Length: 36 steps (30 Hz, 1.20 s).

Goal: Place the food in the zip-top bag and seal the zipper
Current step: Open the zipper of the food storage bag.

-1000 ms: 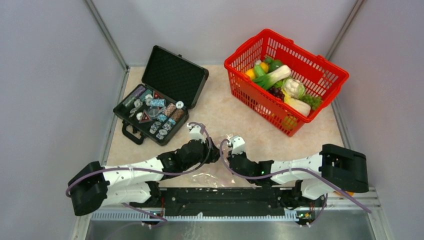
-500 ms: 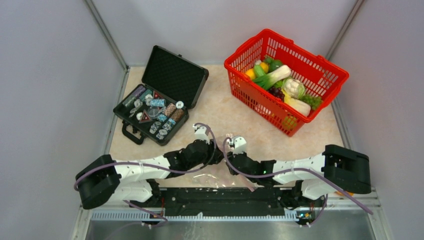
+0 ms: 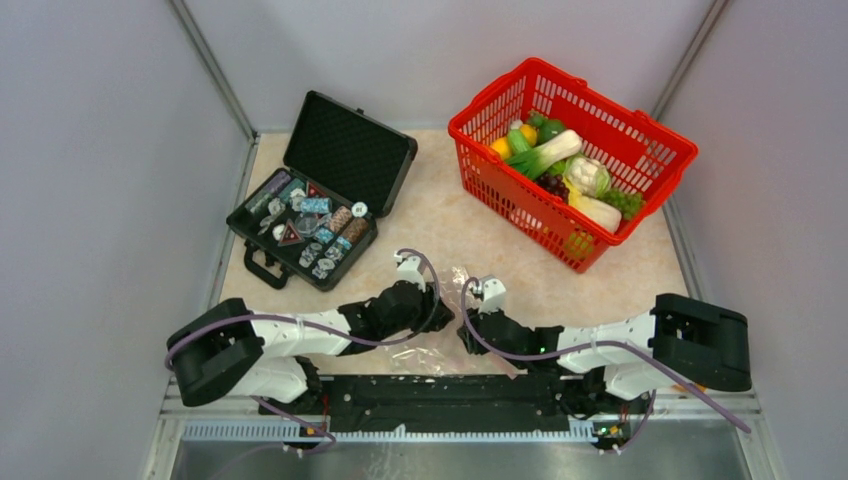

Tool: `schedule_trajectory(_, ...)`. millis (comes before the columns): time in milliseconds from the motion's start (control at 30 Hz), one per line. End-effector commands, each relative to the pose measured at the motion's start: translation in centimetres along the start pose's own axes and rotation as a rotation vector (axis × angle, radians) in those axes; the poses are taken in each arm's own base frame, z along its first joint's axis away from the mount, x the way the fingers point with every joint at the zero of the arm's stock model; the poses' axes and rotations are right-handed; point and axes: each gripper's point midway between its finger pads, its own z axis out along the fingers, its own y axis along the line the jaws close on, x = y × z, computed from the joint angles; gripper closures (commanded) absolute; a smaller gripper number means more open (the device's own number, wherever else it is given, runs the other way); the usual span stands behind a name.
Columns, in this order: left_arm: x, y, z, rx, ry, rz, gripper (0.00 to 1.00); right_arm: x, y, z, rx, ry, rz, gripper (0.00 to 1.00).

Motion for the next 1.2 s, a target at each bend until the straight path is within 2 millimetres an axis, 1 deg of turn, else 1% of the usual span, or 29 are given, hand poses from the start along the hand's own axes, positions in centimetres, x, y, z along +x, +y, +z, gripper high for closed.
schedule_trajectory(0, -0.7, -1.2, 0.8, 0.053, -0.028, -0.008, 0.58, -1.8, 1.1, -0.3, -0.057, -0.074, 0.061, 0.65)
schedule_trajectory(100, -0.4, -1.1, 1.3, 0.051, -0.024, -0.026, 0.61, -1.8, 0.7, -0.6, -0.057, -0.086, 0.076, 0.68)
schedule_trajectory(133, -0.2, -1.1, 1.4, 0.052, -0.020, -0.026, 0.62, -1.7, 0.6, -0.7, -0.059, -0.089, 0.078, 0.68)
schedule_trajectory(200, -0.1, -0.9, 1.5, 0.047, -0.014, -0.022, 0.63, -1.7, 0.4, -0.8, -0.058, -0.093, 0.087, 0.64)
schedule_trajectory(300, 0.0, -0.8, 1.8, 0.045, -0.013, -0.019, 0.62, -1.7, 0.3, -1.1, -0.064, -0.103, 0.102, 0.64)
schedule_trajectory(467, 0.1, -1.2, 2.6, 0.044, -0.004, -0.014, 0.56, -1.7, 0.3, -1.1, -0.065, -0.106, 0.107, 0.64)
schedule_trajectory(567, 0.3, -0.4, 3.2, 0.007, -0.013, -0.029, 0.56, -1.6, 0.1, -0.9, -0.051, -0.100, 0.112, 0.64)
schedule_trajectory(667, 0.2, 0.7, 3.4, -0.032, -0.040, -0.044, 0.62, -1.6, 0.2, -0.9, -0.058, -0.102, 0.115, 0.64)
schedule_trajectory(733, 0.3, 0.9, 3.6, -0.040, -0.044, -0.043, 0.65, -1.8, 0.3, -0.9, -0.059, -0.102, 0.113, 0.68)
schedule_trajectory(767, 0.5, 1.1, 3.8, -0.047, -0.038, -0.040, 0.67, -1.9, 0.3, -1.0, -0.057, -0.106, 0.113, 0.68)
schedule_trajectory(833, 0.7, 1.3, 4.1, -0.053, -0.032, -0.035, 0.71, -2.3, 0.4, -1.1, -0.055, -0.108, 0.102, 0.71)
schedule_trajectory(900, 1.0, 1.2, 4.4, -0.048, -0.026, -0.030, 0.76, -2.6, 0.5, -1.3, -0.051, -0.105, 0.088, 0.71)
schedule_trajectory(967, 1.0, 1.2, 4.6, -0.045, -0.025, -0.027, 0.83, -3.0, 0.6, -1.6, -0.050, -0.106, 0.073, 0.72)
schedule_trajectory(1000, 1.1, 1.2, 4.7, -0.044, -0.025, -0.023, 0.85, -3.3, 0.6, -1.7, -0.049, -0.106, 0.066, 0.73)
schedule_trajectory(1167, 1.0, 1.2, 5.0, -0.056, -0.026, -0.005, 0.86, -5.5, 2.0, -3.1, -0.113, -0.144, 0.042, 0.73)
